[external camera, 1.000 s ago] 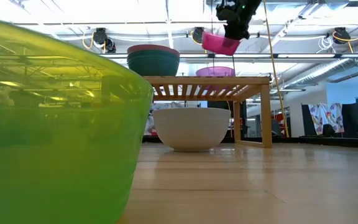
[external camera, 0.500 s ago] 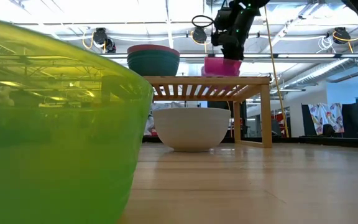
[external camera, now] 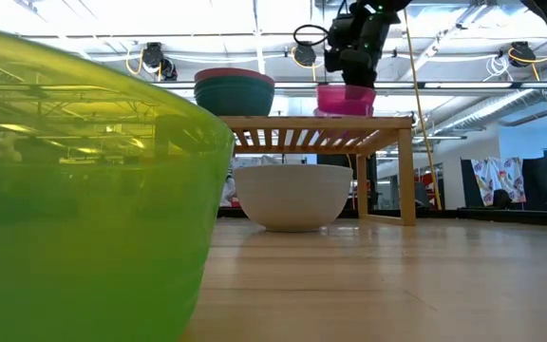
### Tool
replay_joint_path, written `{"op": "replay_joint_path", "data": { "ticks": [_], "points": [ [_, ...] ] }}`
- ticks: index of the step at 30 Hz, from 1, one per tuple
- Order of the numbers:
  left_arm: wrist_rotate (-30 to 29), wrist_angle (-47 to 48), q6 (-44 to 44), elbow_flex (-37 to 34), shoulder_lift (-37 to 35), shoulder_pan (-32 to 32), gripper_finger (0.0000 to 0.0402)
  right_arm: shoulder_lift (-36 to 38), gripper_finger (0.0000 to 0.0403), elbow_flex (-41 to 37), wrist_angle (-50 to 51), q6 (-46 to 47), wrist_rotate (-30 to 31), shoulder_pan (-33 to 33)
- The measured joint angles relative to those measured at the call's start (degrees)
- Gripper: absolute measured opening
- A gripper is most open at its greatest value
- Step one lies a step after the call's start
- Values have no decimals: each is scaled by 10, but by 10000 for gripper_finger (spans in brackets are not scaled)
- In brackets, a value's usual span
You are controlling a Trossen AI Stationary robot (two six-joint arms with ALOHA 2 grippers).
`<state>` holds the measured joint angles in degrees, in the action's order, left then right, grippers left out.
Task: Place and stack bowls onto a shelf
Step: Stack the red bowl on top of the violet bowl on the shelf
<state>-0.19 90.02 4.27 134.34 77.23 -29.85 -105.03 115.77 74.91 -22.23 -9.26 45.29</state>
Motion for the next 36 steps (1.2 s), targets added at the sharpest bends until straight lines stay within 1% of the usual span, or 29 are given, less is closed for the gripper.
{"op": "replay_joint_path", "data": {
  "ticks": [6, 12, 15, 17, 21, 26, 29, 36],
  "points": [
    [0, 0, -1, 0, 0, 0, 53, 0, 0, -4, -4, -14, 0, 0],
    [0, 0, -1, 0, 0, 0, 53, 0, 0, -40, -19, -31, -2, 0],
    [0, 0, -1, 0, 0, 0, 53, 1, 0, -55, -21, -46, -20, -2],
    [0, 0, -1, 0, 0, 0, 53, 1, 0, -57, -20, -58, -31, -3],
    [0, 0, -1, 0, 0, 0, 53, 1, 0, -58, -30, -89, -30, -8],
    [0, 0, -4, 0, 0, 0, 53, 0, 1, -59, -65, -86, -30, -11],
    [0, 0, -4, 0, 0, 0, 53, 0, 9, -59, -83, -84, -30, -12],
    [0, 0, -5, 0, 0, 0, 53, 0, 42, -59, -83, -81, -30, -21]
  ]
}}
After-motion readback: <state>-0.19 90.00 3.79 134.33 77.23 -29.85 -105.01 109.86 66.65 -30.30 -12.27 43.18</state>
